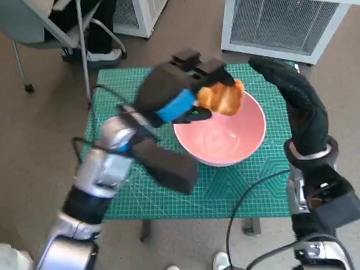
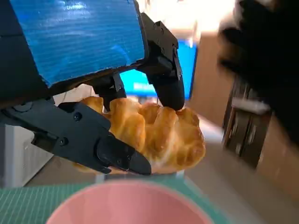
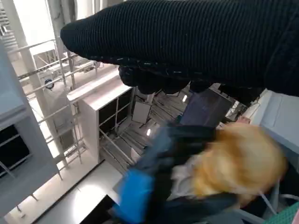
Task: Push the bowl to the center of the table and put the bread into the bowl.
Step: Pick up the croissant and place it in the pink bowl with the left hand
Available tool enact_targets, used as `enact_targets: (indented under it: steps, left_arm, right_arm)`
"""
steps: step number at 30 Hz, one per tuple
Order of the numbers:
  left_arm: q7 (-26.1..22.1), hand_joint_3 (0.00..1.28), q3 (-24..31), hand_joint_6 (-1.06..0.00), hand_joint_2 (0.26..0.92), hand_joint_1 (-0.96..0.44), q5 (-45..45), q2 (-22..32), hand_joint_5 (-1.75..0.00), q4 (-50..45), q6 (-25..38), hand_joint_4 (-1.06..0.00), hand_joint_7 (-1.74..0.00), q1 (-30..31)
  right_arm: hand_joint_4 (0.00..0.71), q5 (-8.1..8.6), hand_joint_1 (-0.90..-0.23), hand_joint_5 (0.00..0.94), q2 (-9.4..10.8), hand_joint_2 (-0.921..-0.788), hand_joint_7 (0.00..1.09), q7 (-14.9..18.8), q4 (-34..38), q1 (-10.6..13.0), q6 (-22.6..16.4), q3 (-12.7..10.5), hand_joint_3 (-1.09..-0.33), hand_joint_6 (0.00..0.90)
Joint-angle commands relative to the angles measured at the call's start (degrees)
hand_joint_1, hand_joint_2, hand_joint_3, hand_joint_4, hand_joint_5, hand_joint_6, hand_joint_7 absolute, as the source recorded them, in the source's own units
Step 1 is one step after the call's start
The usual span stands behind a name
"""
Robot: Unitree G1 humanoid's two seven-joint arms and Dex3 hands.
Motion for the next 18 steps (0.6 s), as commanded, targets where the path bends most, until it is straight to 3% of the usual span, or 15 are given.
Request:
enact_targets:
  steps: [1,4,6,7,8,9,10,13,18]
  left_arm:
    - [-1.02,0.16,-1.95,-0.52,0.921,0.0,0.34,-1.35,-1.29,7.91,-1.48,-0.6,-1.26,-4.41]
    - [-4.14,0.18,-2.51,-0.5,0.921,0.0,-1.34,-2.17,-1.32,12.93,-2.83,-0.56,-1.28,-6.46]
    - [-8.12,0.24,-2.82,-0.45,0.921,0.0,-2.66,-2.76,-1.36,16.24,-2.71,-0.48,-1.38,-8.08]
    - [-10.18,0.27,-2.99,-0.42,0.921,-0.07,-3.27,-3.02,-1.22,17.74,-2.42,-0.41,-1.42,-8.87]
    - [-13.13,0.3,-3.34,-0.39,0.921,-0.17,-3.68,-3.35,-0.92,18.94,-1.05,-0.37,-1.48,-9.76]
    - [-15.15,0.26,-3.54,-0.28,0.918,-0.22,-3.94,-3.56,-0.62,19.78,-0.18,-0.31,-1.2,-10.39]
    - [-17.36,0.22,-3.83,-0.24,0.919,-0.26,-3.99,-3.76,-0.41,20.37,1.18,-0.28,-0.95,-10.99]
    - [-21.42,0.16,-4.35,-0.13,0.92,-0.34,-3.93,-4.0,-0.13,21.26,4.01,-0.15,-0.57,-11.98]
    - [-20.94,0.12,-3.79,-0.07,0.921,-0.41,-4.19,-3.15,-0.02,20.91,2.77,-0.04,-0.37,-10.86]
  right_arm:
    - [0.257,0.57,-0.558,0.004,-0.78,-0.921,0.63,0.27,-0.85,1.95,0.44,-0.45,-0.833,-0.001]
    - [0.259,0.52,-0.553,0.005,-0.73,-0.921,0.63,0.09,-1.45,2.31,0.63,-0.59,-0.834,-0.001]
    - [0.261,0.3,-0.549,0.006,-0.65,-0.921,0.63,-0.12,-1.82,2.52,0.75,-0.7,-0.835,-0.001]
    - [0.262,0.16,-0.547,0.006,-0.6,-0.921,0.63,-0.24,-1.99,2.61,0.81,-0.76,-0.835,-0.001]
    - [0.264,-0.07,-0.545,0.007,-0.52,-0.921,0.63,-0.42,-2.16,2.71,0.81,-0.82,-0.836,-0.001]
    - [0.266,-0.27,-0.542,0.008,-0.43,-0.921,0.63,-0.56,-2.3,2.79,0.84,-0.85,-0.837,-0.001]
    - [0.268,-0.46,-0.541,0.009,-0.33,-0.921,0.63,-0.7,-2.39,2.84,0.85,-0.9,-0.838,-0.001]
    - [0.272,-0.98,-0.538,0.011,0.0,-0.921,0.63,-1.14,-2.68,2.98,0.96,-0.91,-0.839,-0.001]
    - [0.276,-1.95,-0.537,0.013,0.46,-0.921,0.63,-1.95,-2.96,3.12,0.82,-0.79,-0.839,-0.001]
